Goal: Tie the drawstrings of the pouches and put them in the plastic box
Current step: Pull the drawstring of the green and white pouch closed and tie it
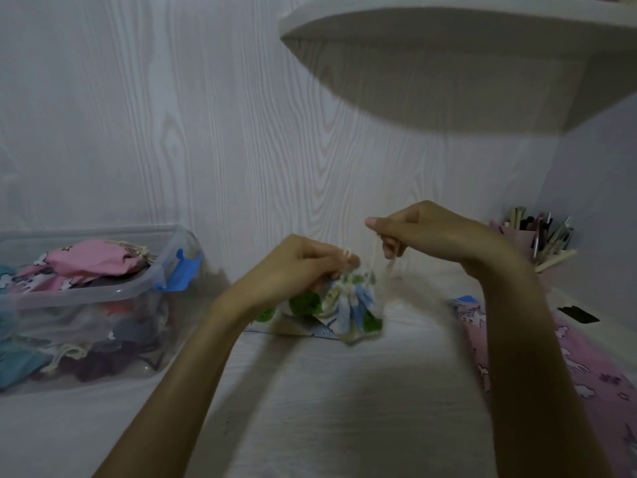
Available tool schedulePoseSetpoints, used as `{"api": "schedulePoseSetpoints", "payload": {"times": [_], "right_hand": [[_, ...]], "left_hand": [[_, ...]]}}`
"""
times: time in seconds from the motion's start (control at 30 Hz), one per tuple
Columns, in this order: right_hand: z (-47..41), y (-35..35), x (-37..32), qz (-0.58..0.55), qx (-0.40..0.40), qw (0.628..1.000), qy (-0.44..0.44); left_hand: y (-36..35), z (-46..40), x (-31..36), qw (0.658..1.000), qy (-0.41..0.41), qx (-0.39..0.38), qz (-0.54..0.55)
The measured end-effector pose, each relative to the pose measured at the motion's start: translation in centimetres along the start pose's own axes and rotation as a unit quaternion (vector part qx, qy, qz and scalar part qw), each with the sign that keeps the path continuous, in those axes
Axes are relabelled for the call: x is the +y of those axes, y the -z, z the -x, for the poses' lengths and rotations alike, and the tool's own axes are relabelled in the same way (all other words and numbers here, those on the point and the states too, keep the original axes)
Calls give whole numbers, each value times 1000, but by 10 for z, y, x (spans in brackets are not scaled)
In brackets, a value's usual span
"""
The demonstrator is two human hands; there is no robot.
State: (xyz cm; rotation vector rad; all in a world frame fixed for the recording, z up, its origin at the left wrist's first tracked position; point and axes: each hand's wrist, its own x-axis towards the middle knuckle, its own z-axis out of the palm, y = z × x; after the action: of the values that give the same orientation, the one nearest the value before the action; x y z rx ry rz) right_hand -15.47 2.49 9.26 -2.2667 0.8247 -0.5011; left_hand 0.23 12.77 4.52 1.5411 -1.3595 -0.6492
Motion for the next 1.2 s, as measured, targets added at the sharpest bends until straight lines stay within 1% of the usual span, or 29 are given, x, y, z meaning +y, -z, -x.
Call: {"api": "schedulePoseSetpoints", "payload": {"times": [0.1, 0.17, 0.2, 0.27, 0.37, 0.43, 0.5, 0.57, 0.6, 0.67, 0.7, 0.73, 0.77, 0.87, 0.93, 0.97, 1.03, 1.1, 1.2], "right_hand": [[6, 2, -6, 52, -4, 998, 17], [3, -4, -11, 59, -10, 998, 34], [1, -10, -13, 61, -13, 997, 42], [-8, -24, -12, 79, -10, 995, 56], [-22, -44, -4, 103, -13, 991, 88], [-27, -53, -2, 36, -38, 994, 99], [-30, -55, 0, -32, -44, 995, 83], [-36, -54, 9, -36, -41, 997, 59], [-37, -52, 15, -27, -58, 997, 44], [-36, -46, 23, 2, -111, 993, 27], [-34, -43, 24, 16, -130, 991, 33], [-33, -41, 26, 19, -140, 989, 45], [-31, -38, 26, 17, -147, 987, 58], [-26, -29, 29, 10, -174, 981, 87], [-24, -24, 32, 13, -202, 975, 93], [-23, -22, 33, 12, -203, 975, 94], [-24, -23, 34, 6, -157, 983, 93], [-25, -25, 30, 5, -79, 992, 100], [-23, -30, 18, -5, -13, 991, 132]], "left_hand": [[-17, -6, -4, 993, 10, -111, -49], [-26, -6, -7, 985, -1, -156, -76], [-30, -4, -9, 984, -8, -161, -78], [-36, -4, -15, 987, -14, -146, -63], [-39, -5, -24, 990, 5, -142, -13], [-36, -6, -29, 988, 42, -145, 19], [-31, -9, -35, 977, 104, -162, 94], [-22, -10, -41, 948, 168, -175, 208], [-18, -11, -43, 932, 191, -172, 256], [-8, -12, -42, 895, 212, -179, 351], [-4, -13, -42, 877, 213, -183, 390], [-1, -14, -41, 868, 213, -185, 409], [2, -14, -40, 871, 211, -184, 405], [9, -13, -38, 899, 206, -184, 341], [14, -10, -37, 911, 206, -188, 305], [16, -8, -36, 917, 208, -186, 284], [17, -4, -33, 930, 210, -172, 247], [12, -2, -30, 934, 207, -159, 242], [7, -3, -31, 921, 198, -134, 308]]}}
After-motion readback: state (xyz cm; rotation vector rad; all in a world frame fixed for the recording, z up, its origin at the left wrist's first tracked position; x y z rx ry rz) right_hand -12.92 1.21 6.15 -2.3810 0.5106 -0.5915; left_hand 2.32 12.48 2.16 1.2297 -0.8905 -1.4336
